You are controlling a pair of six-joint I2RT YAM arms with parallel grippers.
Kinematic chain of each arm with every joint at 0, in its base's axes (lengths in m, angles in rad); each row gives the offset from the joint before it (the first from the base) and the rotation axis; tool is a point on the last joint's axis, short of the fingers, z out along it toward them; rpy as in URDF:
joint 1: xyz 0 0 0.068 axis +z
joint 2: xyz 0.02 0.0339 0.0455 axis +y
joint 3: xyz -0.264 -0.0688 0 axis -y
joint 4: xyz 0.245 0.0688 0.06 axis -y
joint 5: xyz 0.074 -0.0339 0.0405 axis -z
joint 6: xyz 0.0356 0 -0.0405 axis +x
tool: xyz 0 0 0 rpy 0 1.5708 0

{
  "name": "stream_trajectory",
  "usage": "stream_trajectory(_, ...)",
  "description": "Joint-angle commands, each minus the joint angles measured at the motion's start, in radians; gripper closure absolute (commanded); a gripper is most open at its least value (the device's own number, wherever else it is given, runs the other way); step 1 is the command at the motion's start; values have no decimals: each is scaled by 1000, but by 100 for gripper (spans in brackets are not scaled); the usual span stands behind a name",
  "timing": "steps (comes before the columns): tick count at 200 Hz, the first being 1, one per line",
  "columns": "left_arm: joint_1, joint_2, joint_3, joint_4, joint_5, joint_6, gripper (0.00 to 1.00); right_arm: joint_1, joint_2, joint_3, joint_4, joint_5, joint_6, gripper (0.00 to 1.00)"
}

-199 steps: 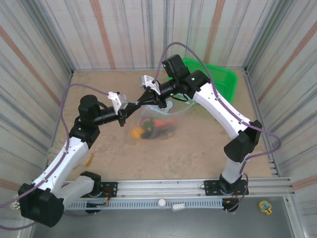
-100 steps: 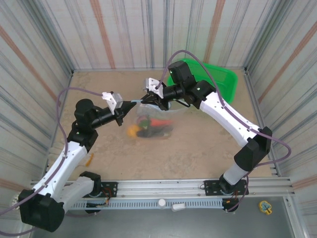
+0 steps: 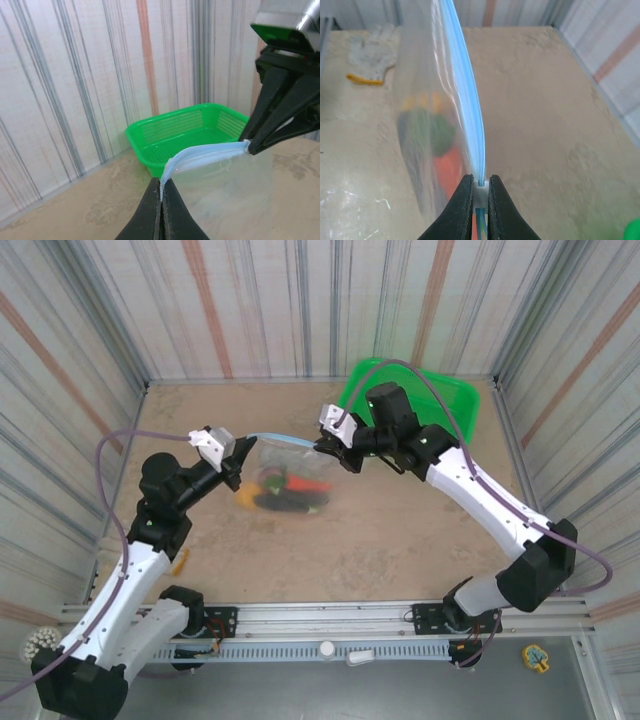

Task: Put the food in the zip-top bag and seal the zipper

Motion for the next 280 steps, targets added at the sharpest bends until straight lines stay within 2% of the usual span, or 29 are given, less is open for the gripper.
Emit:
stream_trajectory(1,18,-48,12,96,-130,24,100,-57,-58,-80,-68,155,66,100)
stream_trajectory(22,18,-57,19,83,-140,28,100,-85,-109,-155,-32,195,104,99)
stream_trajectory(73,0,-118,12,61,-201,32,100,-70,-245,-346,53,365,196,97)
stream_trajectory(113,-18,-150,-4,39,-192,18,100,-63,-351,-422,65,453,252,99)
stream_trajectory(143,-65,-217,-29,-8,-161,-43,100,-13,-472,-451,73,428,255,99)
stream_trajectory(166,-122,-325,-58,-95,-139,-118,100,51,-569,-453,8,435,271,100)
stream_trajectory(189,-171,-471,-120,-173,-198,-185,100,111,-643,-450,-59,420,319,98)
stream_trajectory(217,-187,-564,-190,-210,-321,-246,100,150,-655,-452,-21,461,338,95)
stream_trajectory(237,-187,-486,-202,-166,-411,-272,100,133,-576,-432,45,457,306,95)
stream_trajectory(263,-172,-178,-141,-87,-595,-318,100,-15,-369,-371,166,329,321,95)
stream_trajectory(269,-149,-86,-105,-91,-645,-358,100,-48,-307,-347,192,328,340,85)
stream_trajectory(270,-145,-69,-98,-94,-653,-367,100,-54,-297,-339,197,333,340,79)
stream_trajectory(274,-121,4,-66,-113,-681,-416,100,-66,-258,-319,209,351,353,71)
stream_trajectory(280,-69,117,-5,-155,-698,-507,100,-78,-209,-279,217,380,370,63)
